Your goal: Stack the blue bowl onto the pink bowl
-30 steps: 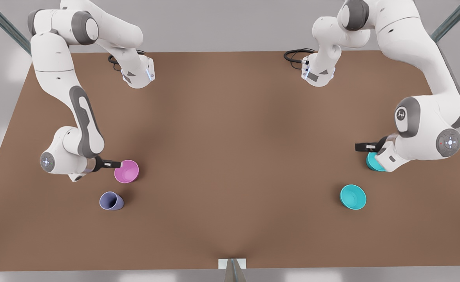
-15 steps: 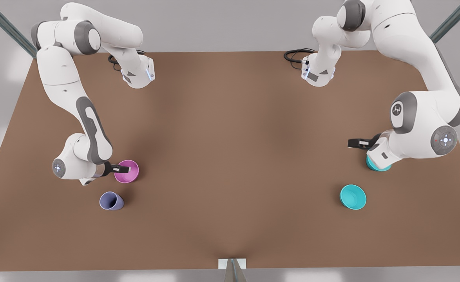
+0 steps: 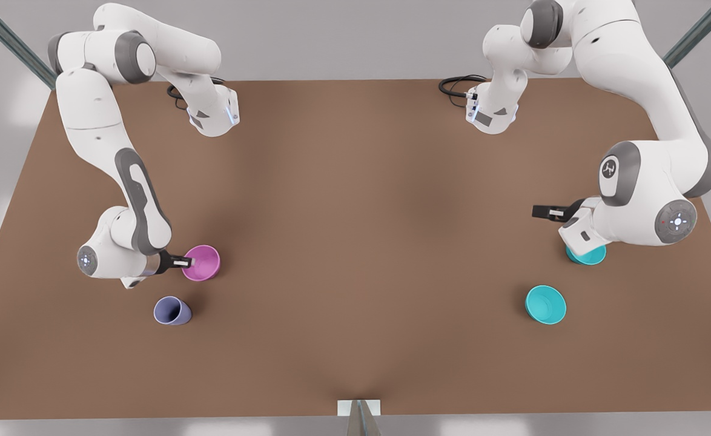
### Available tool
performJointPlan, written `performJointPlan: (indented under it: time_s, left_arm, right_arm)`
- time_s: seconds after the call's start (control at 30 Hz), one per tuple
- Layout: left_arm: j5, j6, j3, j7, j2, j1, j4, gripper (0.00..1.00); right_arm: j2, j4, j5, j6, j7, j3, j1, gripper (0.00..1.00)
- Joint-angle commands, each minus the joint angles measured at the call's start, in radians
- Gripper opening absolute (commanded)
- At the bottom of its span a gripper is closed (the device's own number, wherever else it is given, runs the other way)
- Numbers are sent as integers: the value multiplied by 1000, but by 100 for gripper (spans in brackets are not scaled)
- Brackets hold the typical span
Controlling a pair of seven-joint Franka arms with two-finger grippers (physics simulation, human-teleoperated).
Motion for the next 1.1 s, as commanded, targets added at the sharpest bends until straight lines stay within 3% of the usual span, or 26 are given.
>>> performJointPlan:
  time_s: [0.0,0.1,0.23,0.43,0.6,0.63,0.87,0.9,0.93,1.07]
  left_arm:
    - [0,-11,0,-2,-1,0,0,100]
    - [-1,-11,0,-2,0,0,0,100]
    - [-1,-11,0,-2,0,0,-3,100]
    - [0,-13,5,-2,0,0,-6,100]
    - [0,-22,8,-22,-15,-2,0,100]
    - [0,-21,8,-22,-15,0,2,100]
    - [25,-13,10,-61,-16,0,2,100]
    - [25,-11,10,-61,-15,-2,3,100]
    - [25,-11,6,-63,-15,-2,3,100]
    - [25,-10,3,-63,-15,-2,3,100]
  right_arm:
    - [-22,0,1,-71,21,20,3,21]
    - [-79,-10,17,-96,132,104,26,21]
    - [-82,27,107,-52,474,111,271,21]
    - [120,318,186,111,960,109,578,21]
    - [281,505,176,192,1186,94,694,21]
    - [315,543,175,197,1209,58,734,21]
    - [378,585,172,206,1207,46,750,21]
    - [378,585,172,206,1206,46,750,49]
    - [378,585,172,206,1204,46,750,100]
    - [338,586,176,191,1198,46,739,100]
